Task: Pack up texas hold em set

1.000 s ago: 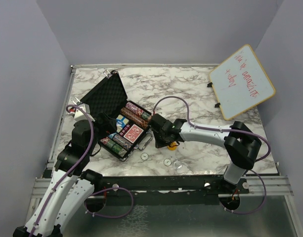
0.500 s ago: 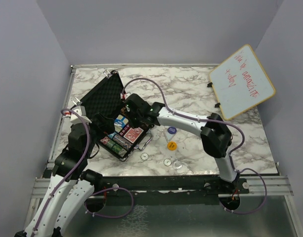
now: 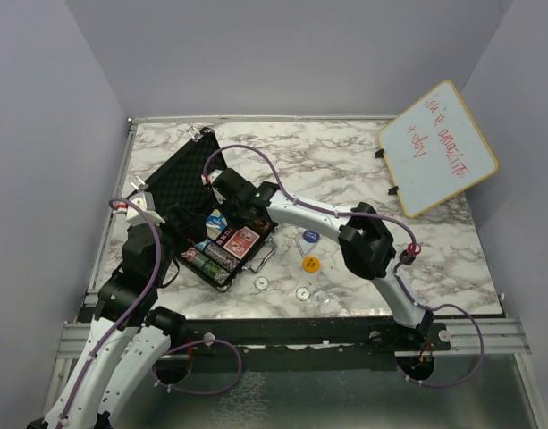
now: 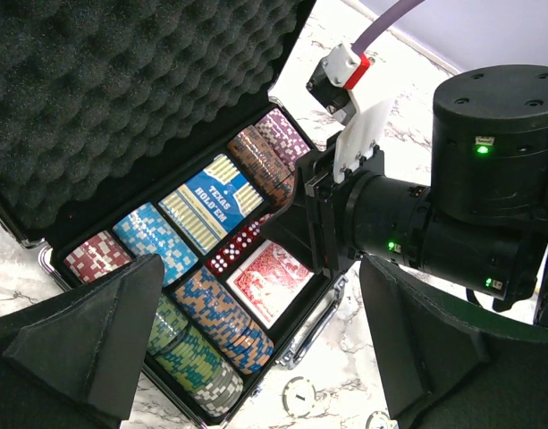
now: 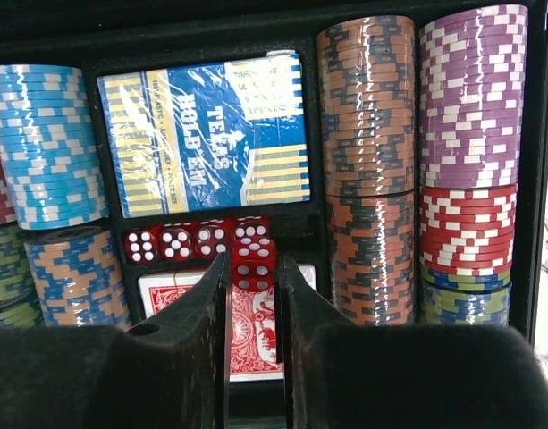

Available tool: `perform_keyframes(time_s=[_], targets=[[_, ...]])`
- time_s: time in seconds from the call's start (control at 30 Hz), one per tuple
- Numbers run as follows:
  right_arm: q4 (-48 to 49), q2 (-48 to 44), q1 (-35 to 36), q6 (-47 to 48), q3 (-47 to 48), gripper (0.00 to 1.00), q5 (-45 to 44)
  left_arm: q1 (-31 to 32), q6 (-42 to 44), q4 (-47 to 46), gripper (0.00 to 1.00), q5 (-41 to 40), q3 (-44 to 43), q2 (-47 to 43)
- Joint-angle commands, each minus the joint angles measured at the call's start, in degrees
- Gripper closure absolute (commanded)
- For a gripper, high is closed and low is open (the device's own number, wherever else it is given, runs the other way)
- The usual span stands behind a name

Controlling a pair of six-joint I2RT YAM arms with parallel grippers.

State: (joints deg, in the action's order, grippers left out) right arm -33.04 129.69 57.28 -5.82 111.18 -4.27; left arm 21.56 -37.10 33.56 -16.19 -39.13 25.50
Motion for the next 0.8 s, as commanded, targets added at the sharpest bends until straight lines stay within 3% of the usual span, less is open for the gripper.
perform_keyframes(time_s=[0.0, 0.77], targets=[[-1.94, 2.36, -0.24, 1.52, 1.94, 0.8, -1.69, 0.03, 0.01, 0.63, 0.01, -1.48, 0.09, -0.15], [-1.76, 3.67, -1.16, 0.82, 2.79, 0.77, -3.41, -0.04, 0.03, 0.64, 0.01, -1.48, 0.2, -0.13]])
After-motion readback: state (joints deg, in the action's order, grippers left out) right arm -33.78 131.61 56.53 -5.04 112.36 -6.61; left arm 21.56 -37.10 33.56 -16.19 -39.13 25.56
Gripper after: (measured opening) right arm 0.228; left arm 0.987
